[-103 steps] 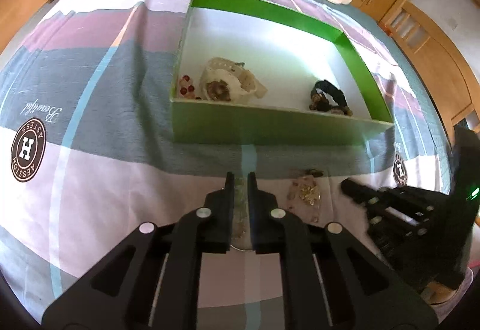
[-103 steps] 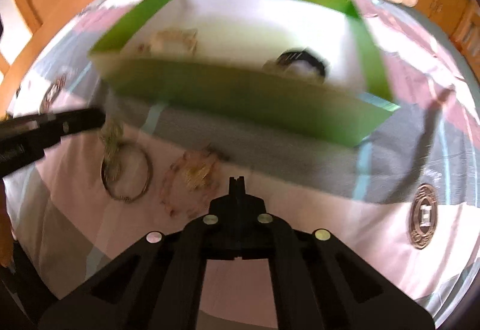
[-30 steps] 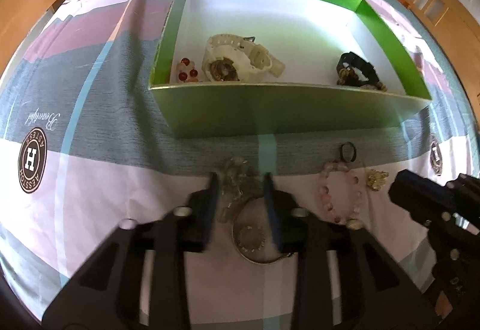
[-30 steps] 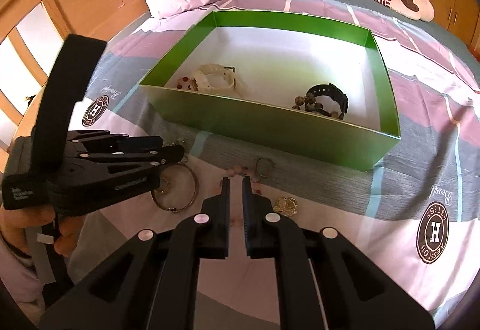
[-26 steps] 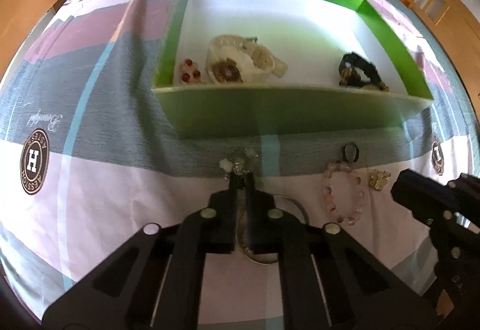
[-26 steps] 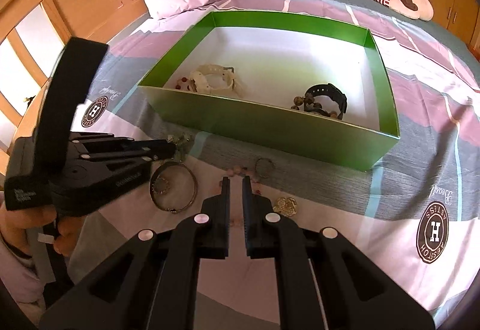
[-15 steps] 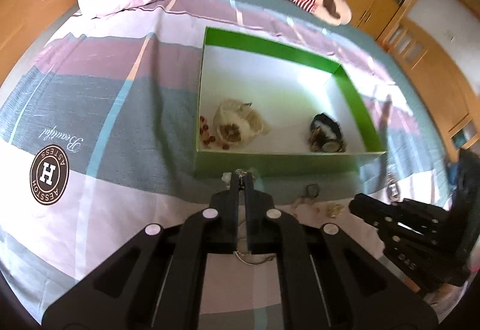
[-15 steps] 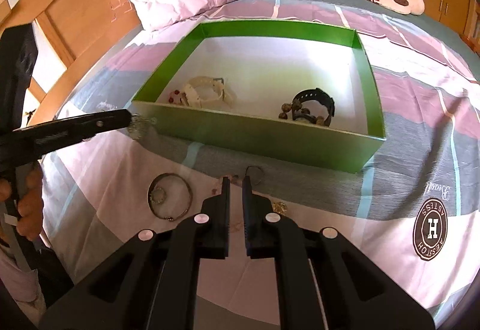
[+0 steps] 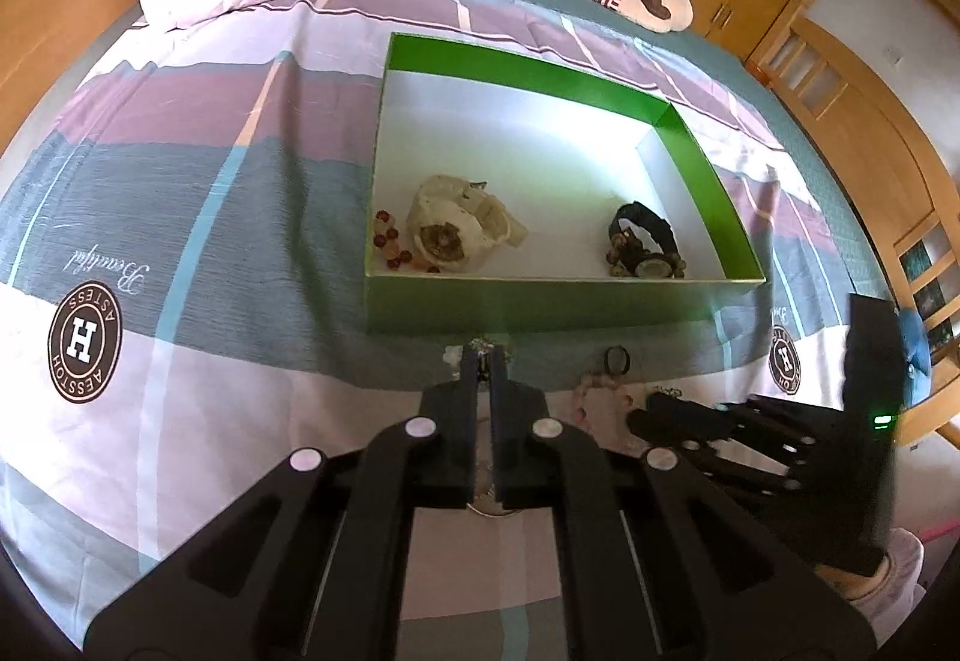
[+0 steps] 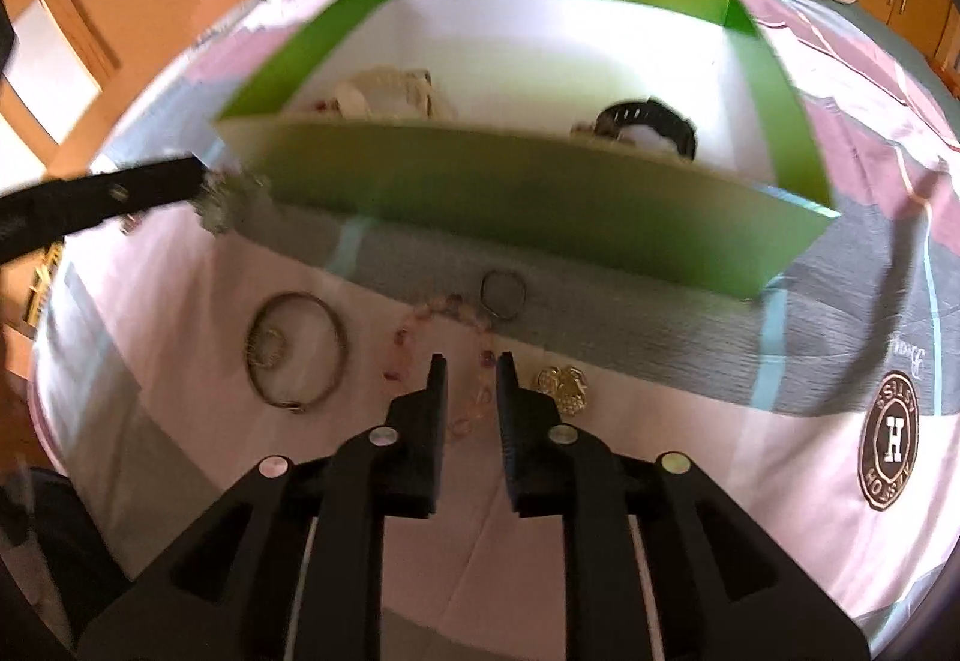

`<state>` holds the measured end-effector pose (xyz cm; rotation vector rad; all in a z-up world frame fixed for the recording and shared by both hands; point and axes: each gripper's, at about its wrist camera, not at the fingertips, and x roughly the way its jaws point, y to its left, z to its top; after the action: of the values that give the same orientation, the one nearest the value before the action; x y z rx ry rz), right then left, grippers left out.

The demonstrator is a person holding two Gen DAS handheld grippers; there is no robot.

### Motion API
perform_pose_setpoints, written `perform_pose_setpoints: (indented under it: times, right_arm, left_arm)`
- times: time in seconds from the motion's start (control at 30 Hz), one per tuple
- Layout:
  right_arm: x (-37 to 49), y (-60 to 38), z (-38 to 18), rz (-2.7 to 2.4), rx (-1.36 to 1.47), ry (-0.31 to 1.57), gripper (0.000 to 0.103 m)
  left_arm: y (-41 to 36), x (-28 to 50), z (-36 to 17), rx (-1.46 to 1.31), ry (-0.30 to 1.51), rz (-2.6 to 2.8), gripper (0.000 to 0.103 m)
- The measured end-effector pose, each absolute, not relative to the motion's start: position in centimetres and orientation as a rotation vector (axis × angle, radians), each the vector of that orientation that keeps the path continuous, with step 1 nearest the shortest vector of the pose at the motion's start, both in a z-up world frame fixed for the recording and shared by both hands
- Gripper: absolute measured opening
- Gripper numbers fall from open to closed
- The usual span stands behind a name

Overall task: Organize jewelry
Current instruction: 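Close the right tool on the pink bead bracelet while the left holds the silver bangle, then carry the silver bangle and pink bracelet into the green box and open both tools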

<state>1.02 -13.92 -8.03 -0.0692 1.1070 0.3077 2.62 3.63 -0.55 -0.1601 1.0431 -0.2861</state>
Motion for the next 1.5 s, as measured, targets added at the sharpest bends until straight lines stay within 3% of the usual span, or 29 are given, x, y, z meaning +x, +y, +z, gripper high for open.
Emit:
perform_pose_setpoints:
  times: [0.17,0.23,0.33,0.67,0.83,1.0,1.07,1.13,1.2,1.27,1.37,1.5]
  right_arm:
    - [1.1,-13.5,-8.7,0.3,-0.098,1.111,0.016]
    - [0.9,-13.4,-8.3,0.3,-0.104,1.103,0.008]
    - [0.5,-13.5,-7.5,0.308,-0.102,1.074,0.007]
    - [-0.7,-15.6,-1.6,0.33,0.009,0.845,0.002]
    - [-0.1,-15.5,-2.4,0.335,-0.023,0.919,0.003]
    - [0.6,-14.3,-7.0,0.331,-0.056,1.099,0.009]
    - [0.5,-13.5,-7.8,0.345,-0.075,1.128,0.019]
    - [0.3,-12.8,-8.2,0.337,-0.109,1.121,0.049]
    - [0.1,-12.3,-8.6,0.334,-0.135,1.113,0.049]
    - [0.1,-11.8,-9.2,0.328,-0.169,1.111,0.038]
    - [0.0,-11.2,-9.2,0.352,-0.194,1.099,0.007]
    - [-0.4,-11.1,-8.4,0.379,-0.199,1.079,0.007]
  left_arm:
    - [3.3,2.6,-0.9,-0.15,1.051,-0.286,0.003]
    - [3.2,2.6,-0.9,-0.145,1.05,-0.283,0.003]
    - [3.1,2.5,-0.7,-0.131,1.034,-0.275,0.003]
    - [2.8,1.7,1.2,-0.063,0.9,-0.206,0.003]
    - [2.7,1.8,1.1,-0.054,0.902,-0.195,0.003]
    - [2.3,1.9,0.5,-0.033,0.926,-0.198,0.003]
    - [2.2,1.9,0.3,-0.03,0.934,-0.198,0.003]
    - [2.1,1.9,0.1,-0.025,0.944,-0.204,0.003]
    - [2.0,1.9,0.0,-0.022,0.948,-0.207,0.003]
    - [1.8,1.8,-0.1,-0.017,0.955,-0.208,0.003]
    - [1.8,1.9,-0.4,-0.02,0.966,-0.207,0.003]
    - [2.0,1.9,-0.3,-0.026,0.961,-0.2,0.003]
